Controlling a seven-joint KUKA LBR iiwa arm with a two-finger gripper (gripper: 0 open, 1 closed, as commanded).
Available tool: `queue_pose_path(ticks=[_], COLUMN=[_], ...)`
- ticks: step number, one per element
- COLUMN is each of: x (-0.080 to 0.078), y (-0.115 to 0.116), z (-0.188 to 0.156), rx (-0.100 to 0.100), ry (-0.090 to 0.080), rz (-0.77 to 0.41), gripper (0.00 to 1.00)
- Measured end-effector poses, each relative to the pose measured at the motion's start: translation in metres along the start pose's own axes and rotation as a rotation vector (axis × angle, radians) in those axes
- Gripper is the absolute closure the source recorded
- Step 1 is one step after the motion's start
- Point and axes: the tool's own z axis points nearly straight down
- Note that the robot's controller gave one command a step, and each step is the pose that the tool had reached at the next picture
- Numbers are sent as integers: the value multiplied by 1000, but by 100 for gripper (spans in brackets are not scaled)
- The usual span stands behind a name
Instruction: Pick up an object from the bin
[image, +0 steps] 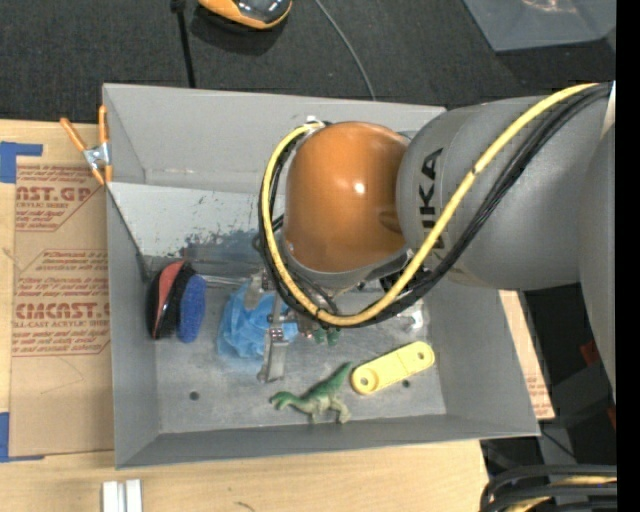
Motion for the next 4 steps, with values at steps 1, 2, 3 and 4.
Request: queue_pose_path(ticks=[1,2,3,4], x=[-2,-23,-37,-43], y=[-1,-16,-31,-49], z=[-5,38,73,82], rx=[-1,-3,0,-2], ry=[-8,-14,-4,-11], rz=[2,-36,-187,-258], gripper=[0,0,0,0])
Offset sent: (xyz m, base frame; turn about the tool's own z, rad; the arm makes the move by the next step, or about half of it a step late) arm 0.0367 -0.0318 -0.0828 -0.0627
